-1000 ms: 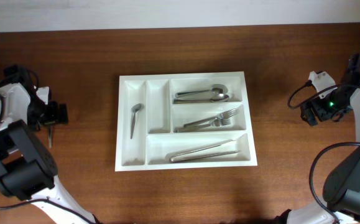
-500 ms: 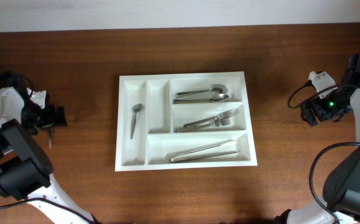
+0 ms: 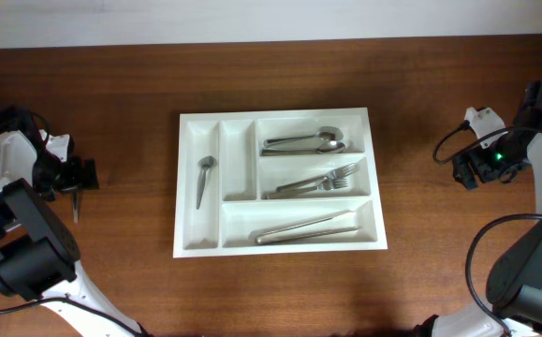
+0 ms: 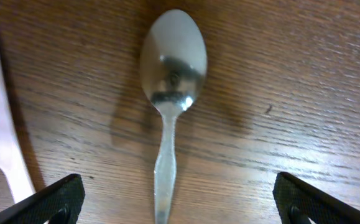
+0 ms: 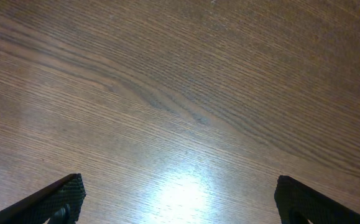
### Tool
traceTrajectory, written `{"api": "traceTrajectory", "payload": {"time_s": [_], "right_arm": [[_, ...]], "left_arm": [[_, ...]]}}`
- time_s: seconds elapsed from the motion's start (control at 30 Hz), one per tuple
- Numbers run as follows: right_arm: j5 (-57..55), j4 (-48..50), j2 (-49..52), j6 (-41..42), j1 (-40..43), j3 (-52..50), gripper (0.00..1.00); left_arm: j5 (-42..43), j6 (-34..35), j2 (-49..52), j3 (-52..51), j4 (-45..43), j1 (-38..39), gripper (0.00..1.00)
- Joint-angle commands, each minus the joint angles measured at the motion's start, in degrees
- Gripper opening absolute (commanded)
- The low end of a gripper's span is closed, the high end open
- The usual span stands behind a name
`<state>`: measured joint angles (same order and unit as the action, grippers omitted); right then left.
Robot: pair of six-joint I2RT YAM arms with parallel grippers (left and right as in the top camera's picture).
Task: Pack container
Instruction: 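Lower the left gripper onto the second metal spoon and grasp it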
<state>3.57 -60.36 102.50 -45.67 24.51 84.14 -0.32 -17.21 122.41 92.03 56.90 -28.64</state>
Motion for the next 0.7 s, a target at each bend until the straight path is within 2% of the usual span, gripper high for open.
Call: {"api": "traceTrajectory", "payload": {"time_s": [0.0,0.67], "right_arm": [[0.9,0.0,0.1,-0.4,0.0,-0.3,0.99],[0.9,0.0,0.1,-0.4,0.0,-0.3,0.99]], "left_arm": [[-1.1,-1.4,0.5,-0.2,-0.9,-0.1,0.99],[-1.0,-2.2,2.3,-0.2,-2.7,0.5,0.99]]}}
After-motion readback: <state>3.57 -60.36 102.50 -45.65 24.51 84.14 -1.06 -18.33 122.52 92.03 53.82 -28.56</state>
